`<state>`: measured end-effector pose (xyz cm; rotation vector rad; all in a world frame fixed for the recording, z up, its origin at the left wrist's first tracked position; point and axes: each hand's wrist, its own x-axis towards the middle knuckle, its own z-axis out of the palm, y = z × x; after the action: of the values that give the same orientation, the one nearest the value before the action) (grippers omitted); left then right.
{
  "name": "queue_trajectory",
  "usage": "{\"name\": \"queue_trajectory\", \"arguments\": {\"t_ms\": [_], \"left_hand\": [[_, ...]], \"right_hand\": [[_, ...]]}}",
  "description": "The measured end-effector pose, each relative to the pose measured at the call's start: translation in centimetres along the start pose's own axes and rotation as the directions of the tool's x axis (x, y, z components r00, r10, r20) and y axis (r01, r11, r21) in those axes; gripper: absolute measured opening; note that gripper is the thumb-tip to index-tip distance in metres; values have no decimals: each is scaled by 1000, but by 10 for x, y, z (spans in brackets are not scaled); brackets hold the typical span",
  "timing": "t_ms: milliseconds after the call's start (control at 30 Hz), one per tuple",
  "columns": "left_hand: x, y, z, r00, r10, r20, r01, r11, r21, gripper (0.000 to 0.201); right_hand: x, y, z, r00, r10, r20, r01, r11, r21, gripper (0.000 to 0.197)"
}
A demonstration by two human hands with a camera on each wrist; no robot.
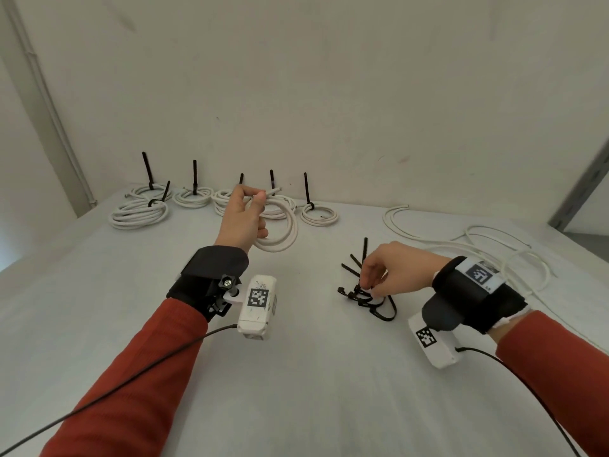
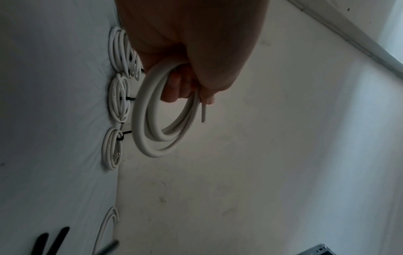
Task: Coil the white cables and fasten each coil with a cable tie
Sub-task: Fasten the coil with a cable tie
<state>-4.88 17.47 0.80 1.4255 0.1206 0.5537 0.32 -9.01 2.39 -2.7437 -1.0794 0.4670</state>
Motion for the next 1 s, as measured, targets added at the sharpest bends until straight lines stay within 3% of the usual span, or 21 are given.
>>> {"name": "queue_trajectory", "arguments": {"t_ms": [133, 300, 400, 500, 567, 633, 700, 767, 833, 1000], "left_hand": [[1, 1, 0, 999, -34, -4, 34, 999, -25, 18], [-1, 3, 4, 998, -61, -11, 61, 998, -28, 18], [-2, 7, 7, 995, -103, 2, 103, 993, -57, 17], [-3, 11, 8, 992, -126, 16, 127, 988, -84, 18], [-5, 11, 9, 995, -87, 40, 90, 993, -76, 19], [-7, 12, 11, 997, -34, 71, 39, 997, -63, 18], [-10, 14, 13, 994, 12, 111, -5, 998, -63, 17], [-13, 18, 14, 988, 49, 147, -37, 996, -84, 16], [-16, 23, 15, 979, 88, 183, -70, 992, -102, 14], [-23, 40, 20, 962, 193, 192, -171, 977, -126, 11]], "right_hand": [[-4, -3, 0, 997, -16, 69, 22, 997, -77, 28], [-3, -1, 14, 998, -64, 2, 64, 987, -148, 13], [-9, 1, 0, 986, -102, -132, 89, 991, -96, 7], [-21, -4, -23, 915, -64, -399, 134, 980, 150, 13], [-31, -17, -35, 857, -22, -514, 267, 873, 407, 12], [-40, -36, -41, 802, -53, -595, 466, 680, 567, 16], [-45, -54, -42, 752, -84, -654, 597, 507, 622, 18], [-44, -68, -37, 725, -108, -681, 646, 452, 616, 18], [-38, -75, -30, 700, -125, -703, 653, 508, 561, 16], [-20, -82, -18, 618, -154, -771, 577, 755, 311, 11]]}}
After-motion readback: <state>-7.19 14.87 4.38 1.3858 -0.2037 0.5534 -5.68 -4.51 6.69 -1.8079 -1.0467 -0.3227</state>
